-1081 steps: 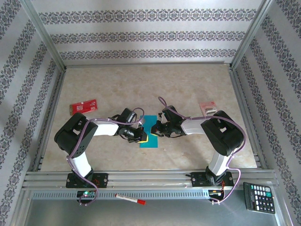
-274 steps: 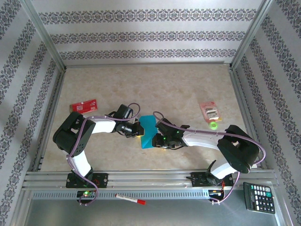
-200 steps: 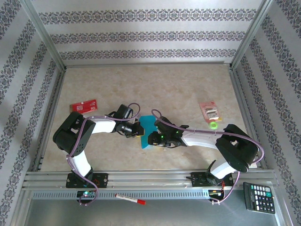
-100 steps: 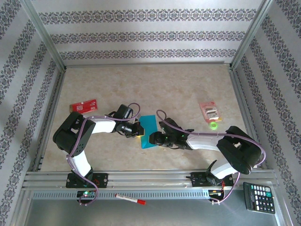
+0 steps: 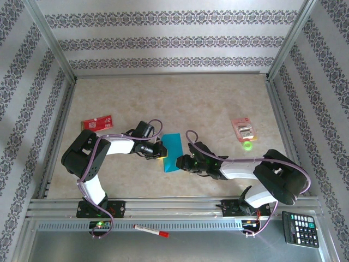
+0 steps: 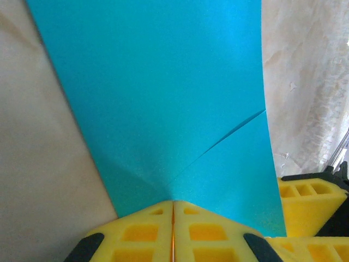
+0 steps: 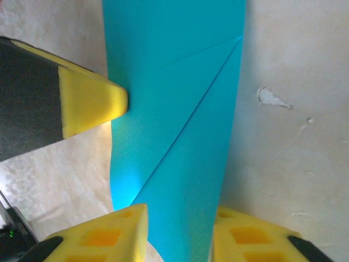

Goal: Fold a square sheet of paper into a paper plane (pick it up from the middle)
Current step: Turn over the paper at the center of the table.

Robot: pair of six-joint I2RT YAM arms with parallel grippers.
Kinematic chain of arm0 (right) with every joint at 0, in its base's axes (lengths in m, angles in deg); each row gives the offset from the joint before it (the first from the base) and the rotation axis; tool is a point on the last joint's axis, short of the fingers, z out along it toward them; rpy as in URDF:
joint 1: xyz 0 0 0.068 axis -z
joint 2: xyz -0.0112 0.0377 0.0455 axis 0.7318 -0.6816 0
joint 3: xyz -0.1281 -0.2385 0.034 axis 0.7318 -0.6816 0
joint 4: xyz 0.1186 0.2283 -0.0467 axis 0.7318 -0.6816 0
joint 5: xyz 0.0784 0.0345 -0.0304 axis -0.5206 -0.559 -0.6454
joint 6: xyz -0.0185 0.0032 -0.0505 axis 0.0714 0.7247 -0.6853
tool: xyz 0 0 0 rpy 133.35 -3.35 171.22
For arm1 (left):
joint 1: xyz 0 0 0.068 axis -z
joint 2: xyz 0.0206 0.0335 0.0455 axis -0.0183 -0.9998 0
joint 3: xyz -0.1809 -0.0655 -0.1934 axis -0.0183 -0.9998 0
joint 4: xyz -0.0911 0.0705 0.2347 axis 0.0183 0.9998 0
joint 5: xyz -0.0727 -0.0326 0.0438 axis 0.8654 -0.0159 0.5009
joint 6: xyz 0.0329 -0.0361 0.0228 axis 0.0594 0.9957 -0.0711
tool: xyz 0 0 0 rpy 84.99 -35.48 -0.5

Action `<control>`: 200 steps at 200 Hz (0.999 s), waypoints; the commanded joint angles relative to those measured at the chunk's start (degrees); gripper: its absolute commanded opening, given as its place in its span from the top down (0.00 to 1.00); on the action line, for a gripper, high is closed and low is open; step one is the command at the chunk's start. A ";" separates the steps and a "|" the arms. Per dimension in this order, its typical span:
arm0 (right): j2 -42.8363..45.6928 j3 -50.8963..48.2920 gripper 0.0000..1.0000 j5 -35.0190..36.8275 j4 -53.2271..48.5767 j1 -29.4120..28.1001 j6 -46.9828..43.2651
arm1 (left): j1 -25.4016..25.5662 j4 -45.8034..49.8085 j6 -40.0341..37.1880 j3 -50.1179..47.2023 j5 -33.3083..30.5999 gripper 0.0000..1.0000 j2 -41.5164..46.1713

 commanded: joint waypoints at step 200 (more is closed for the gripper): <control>7.18 -1.42 1.00 14.63 -2.93 -3.79 2.22 | -0.46 -0.59 2.59 1.60 1.31 0.75 2.24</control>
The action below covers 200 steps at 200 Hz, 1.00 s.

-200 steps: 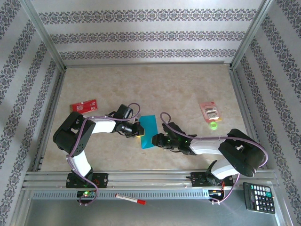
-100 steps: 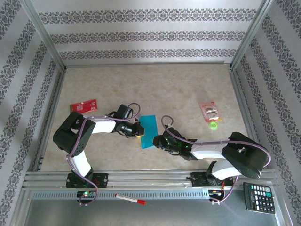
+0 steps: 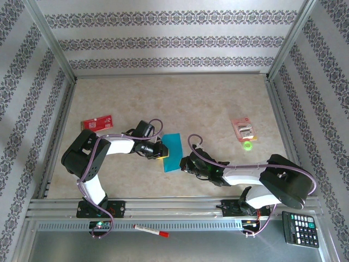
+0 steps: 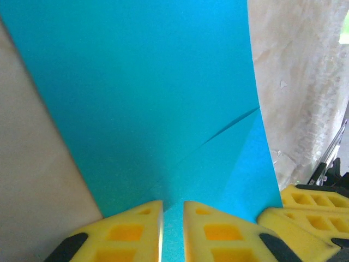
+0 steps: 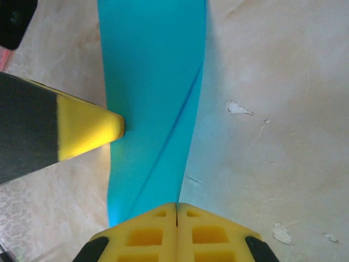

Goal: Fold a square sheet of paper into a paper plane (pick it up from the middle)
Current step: Turn over the paper at the center of the table.

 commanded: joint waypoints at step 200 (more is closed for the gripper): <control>-13.27 31.73 1.00 -7.85 -37.67 -8.80 -30.76 | -16.38 0.82 9.82 -4.63 5.66 0.60 17.52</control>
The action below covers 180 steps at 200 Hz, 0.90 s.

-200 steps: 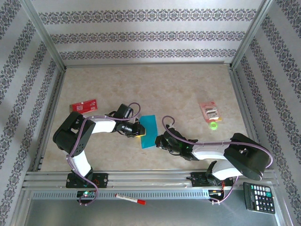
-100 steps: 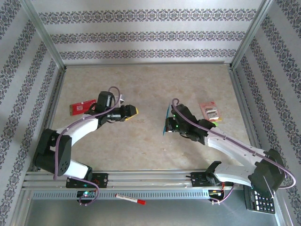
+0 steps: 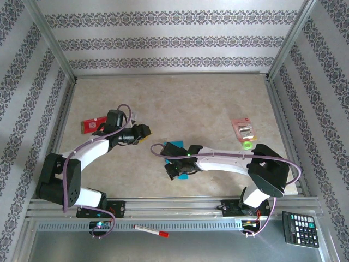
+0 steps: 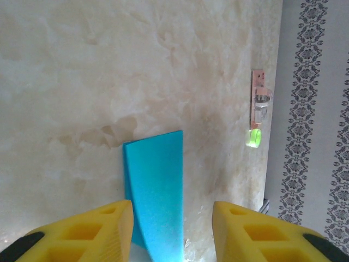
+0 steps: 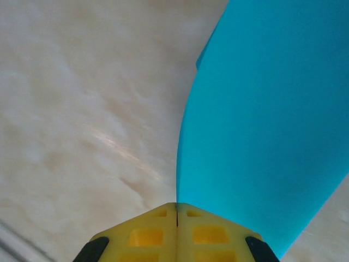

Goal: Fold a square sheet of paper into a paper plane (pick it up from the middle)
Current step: Turn over the paper at the center of the table.

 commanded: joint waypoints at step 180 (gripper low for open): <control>-0.18 -6.88 0.91 -9.05 17.68 2.80 5.04 | 12.06 4.89 -6.03 10.86 1.08 0.81 -24.30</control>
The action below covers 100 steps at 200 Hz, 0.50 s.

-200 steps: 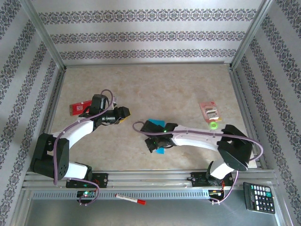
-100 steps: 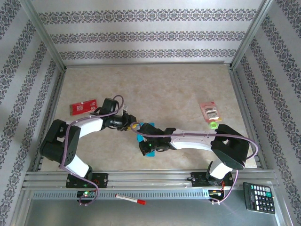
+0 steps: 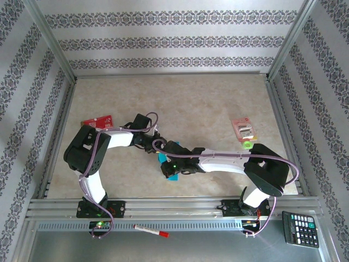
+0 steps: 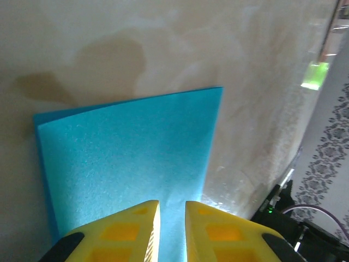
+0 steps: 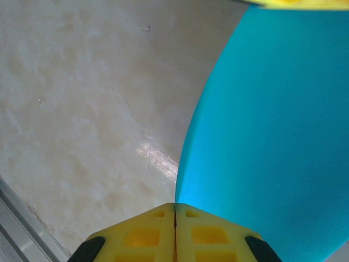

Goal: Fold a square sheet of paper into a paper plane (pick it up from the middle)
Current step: Turn over the paper at the center of the table.

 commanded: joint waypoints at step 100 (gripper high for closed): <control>2.80 -3.19 0.81 -2.32 2.62 1.76 0.73 | 0.15 3.92 -5.16 1.66 -1.99 0.82 -3.20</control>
